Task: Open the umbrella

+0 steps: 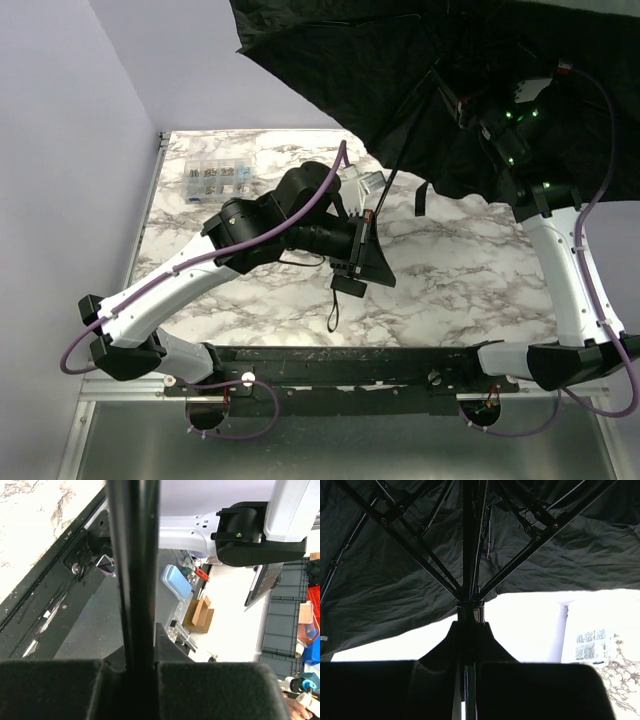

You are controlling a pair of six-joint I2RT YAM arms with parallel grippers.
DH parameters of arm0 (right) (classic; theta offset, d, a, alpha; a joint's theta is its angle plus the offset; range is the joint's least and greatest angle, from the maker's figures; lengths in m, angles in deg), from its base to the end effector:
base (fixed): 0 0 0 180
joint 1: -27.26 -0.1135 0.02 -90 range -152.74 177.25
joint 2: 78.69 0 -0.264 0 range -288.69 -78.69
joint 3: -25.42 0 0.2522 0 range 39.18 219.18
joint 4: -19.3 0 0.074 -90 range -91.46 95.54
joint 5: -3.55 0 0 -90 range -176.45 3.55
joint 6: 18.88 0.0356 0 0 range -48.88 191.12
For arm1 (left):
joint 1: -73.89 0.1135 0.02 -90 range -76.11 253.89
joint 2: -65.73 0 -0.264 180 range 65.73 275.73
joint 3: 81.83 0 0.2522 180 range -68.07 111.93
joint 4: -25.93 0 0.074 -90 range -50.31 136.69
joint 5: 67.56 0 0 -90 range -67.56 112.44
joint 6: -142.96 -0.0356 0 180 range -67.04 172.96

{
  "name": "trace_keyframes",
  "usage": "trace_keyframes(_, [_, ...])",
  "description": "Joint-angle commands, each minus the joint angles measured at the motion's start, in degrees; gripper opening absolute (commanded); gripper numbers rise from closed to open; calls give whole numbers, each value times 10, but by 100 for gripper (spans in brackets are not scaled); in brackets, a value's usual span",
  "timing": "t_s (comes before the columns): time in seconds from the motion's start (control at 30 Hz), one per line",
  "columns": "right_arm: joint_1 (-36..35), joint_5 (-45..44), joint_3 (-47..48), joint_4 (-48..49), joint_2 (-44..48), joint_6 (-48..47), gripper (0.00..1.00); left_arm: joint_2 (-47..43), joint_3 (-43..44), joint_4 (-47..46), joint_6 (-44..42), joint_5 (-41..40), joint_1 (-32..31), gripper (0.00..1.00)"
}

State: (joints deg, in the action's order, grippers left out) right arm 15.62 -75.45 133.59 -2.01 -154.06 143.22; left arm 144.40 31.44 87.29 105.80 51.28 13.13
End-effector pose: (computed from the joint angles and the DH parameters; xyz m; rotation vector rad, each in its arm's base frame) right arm 0.2651 0.0615 0.5273 0.6031 1.3863 1.3339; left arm 0.1167 -0.2437 0.4682 0.5532 2.4046 -1.5987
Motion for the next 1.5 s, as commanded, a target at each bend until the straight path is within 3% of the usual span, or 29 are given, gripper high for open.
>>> trace_keyframes(0.0, [14,-154,-12,111,16,33,2,-4,20,46,-4,-1,-33,0])
trace_keyframes(0.27, [14,-309,-6,77,10,-4,3,30,90,142,-50,5,-86,0])
trace_keyframes(0.63, [20,-437,56,120,-64,-78,7,20,86,169,-47,12,-141,0])
trace_keyframes(0.73, [35,-452,85,118,-90,-79,12,9,69,173,-45,12,-154,0])
trace_keyframes(1.23, [145,-484,305,51,-244,-72,13,-65,-34,180,-35,28,-188,0])
trace_keyframes(1.47, [177,-480,375,44,-290,-74,17,-69,-23,176,-35,41,-189,0])
